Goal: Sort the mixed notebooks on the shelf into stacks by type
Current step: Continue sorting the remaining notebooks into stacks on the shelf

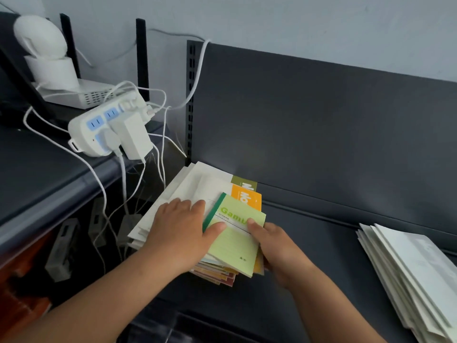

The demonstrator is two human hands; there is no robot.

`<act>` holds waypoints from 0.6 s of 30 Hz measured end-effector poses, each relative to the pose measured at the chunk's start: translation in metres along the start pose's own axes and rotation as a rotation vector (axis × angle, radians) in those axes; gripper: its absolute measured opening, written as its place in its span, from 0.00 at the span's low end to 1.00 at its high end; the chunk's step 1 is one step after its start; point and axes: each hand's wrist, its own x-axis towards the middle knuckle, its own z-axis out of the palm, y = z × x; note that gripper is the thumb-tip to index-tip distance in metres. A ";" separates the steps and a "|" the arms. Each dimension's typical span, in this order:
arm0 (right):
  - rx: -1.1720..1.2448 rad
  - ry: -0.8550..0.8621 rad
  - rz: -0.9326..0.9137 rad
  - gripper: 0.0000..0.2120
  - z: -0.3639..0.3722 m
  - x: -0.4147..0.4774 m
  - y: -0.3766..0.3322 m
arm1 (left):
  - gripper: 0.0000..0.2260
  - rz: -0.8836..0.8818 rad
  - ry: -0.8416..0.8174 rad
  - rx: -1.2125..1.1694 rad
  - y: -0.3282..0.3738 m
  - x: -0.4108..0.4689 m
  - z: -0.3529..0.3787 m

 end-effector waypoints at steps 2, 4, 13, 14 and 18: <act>0.047 0.045 0.023 0.15 0.000 0.001 0.001 | 0.22 0.047 0.000 -0.038 0.005 -0.003 0.001; 0.081 0.075 0.031 0.13 -0.005 -0.001 0.003 | 0.25 0.086 -0.010 -0.076 0.009 -0.004 0.003; 0.187 0.177 -0.038 0.05 -0.026 -0.021 0.008 | 0.17 0.139 -0.076 -0.177 0.020 -0.001 -0.002; 0.192 0.192 -0.047 0.05 -0.028 -0.023 0.010 | 0.19 0.140 -0.095 -0.176 0.022 0.000 -0.003; 0.263 0.230 -0.049 0.07 -0.033 -0.031 0.016 | 0.24 0.135 -0.142 -0.219 0.027 0.002 -0.002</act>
